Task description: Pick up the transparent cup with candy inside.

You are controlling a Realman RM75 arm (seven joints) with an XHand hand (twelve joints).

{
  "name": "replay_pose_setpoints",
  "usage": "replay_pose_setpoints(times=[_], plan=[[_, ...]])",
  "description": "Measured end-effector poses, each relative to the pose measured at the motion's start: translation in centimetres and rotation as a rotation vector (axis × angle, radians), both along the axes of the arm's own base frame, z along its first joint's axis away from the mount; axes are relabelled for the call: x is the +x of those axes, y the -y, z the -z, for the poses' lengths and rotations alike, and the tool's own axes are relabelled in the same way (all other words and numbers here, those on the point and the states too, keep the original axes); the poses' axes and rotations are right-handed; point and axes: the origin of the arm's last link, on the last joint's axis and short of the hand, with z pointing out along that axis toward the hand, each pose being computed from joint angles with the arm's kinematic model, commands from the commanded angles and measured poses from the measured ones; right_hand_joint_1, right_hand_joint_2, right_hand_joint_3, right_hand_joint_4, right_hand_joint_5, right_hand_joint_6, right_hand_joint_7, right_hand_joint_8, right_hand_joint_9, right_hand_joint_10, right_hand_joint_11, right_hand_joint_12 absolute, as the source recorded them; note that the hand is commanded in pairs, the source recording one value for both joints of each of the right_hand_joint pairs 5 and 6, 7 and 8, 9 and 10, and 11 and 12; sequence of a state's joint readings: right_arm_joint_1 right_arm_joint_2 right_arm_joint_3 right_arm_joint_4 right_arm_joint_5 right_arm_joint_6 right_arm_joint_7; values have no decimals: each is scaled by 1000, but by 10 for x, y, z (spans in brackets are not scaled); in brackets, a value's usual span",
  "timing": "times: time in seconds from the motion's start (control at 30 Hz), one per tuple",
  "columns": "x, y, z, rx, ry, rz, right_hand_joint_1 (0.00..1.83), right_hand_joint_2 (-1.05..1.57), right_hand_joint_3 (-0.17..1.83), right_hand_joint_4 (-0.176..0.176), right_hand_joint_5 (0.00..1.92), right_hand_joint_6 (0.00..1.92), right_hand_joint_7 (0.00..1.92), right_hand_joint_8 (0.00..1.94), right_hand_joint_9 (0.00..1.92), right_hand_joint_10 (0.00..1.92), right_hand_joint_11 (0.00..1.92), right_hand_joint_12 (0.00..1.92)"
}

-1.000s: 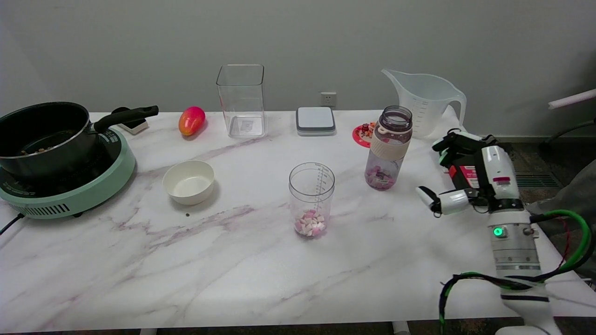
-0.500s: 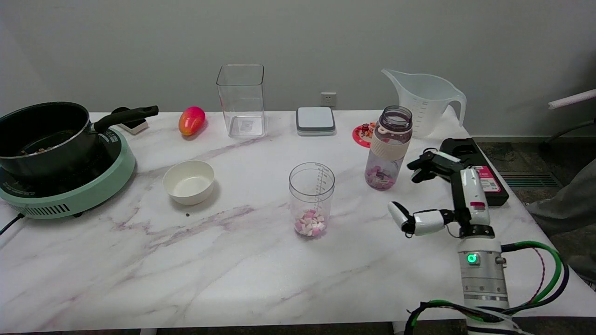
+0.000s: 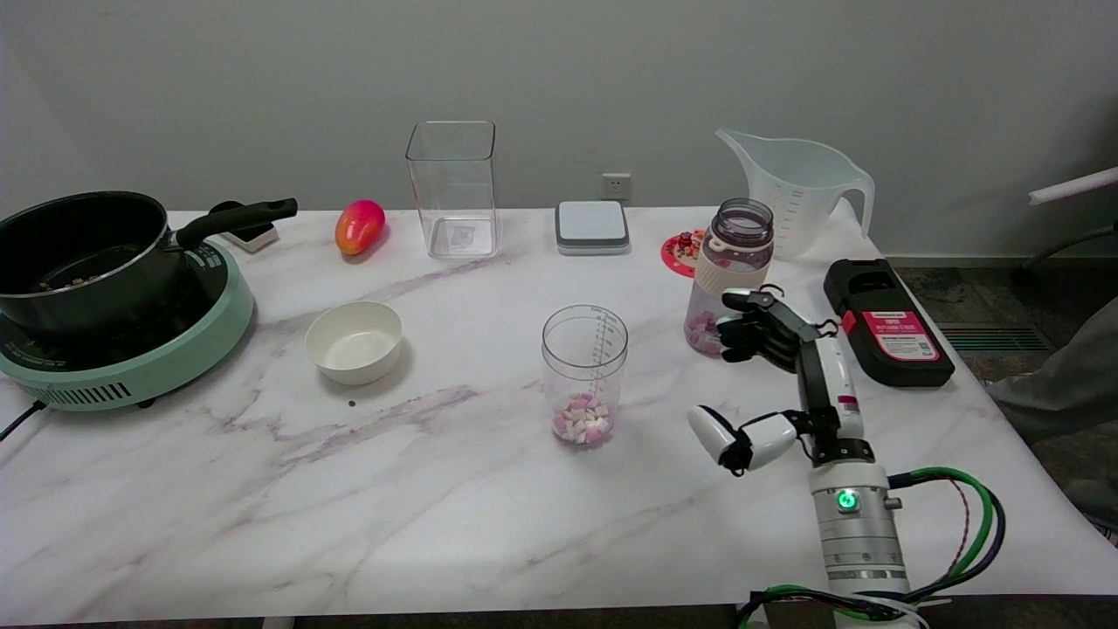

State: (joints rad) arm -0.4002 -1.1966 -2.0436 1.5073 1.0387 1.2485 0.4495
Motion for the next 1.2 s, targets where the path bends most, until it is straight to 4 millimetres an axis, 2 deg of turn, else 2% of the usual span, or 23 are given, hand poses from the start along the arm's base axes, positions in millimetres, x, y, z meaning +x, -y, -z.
replay_pose_setpoints(times=[0.33,0.9,1.2], plan=[[-6,14,13,119,147,8,1101,-447,1441,0,411,411,718,718,715,715,835,835],[-10,46,20,248,256,23,1092,-407,1346,0,392,392,690,690,662,662,819,819],[-14,62,21,282,265,43,1096,-404,1338,0,443,443,661,661,616,616,798,798]])
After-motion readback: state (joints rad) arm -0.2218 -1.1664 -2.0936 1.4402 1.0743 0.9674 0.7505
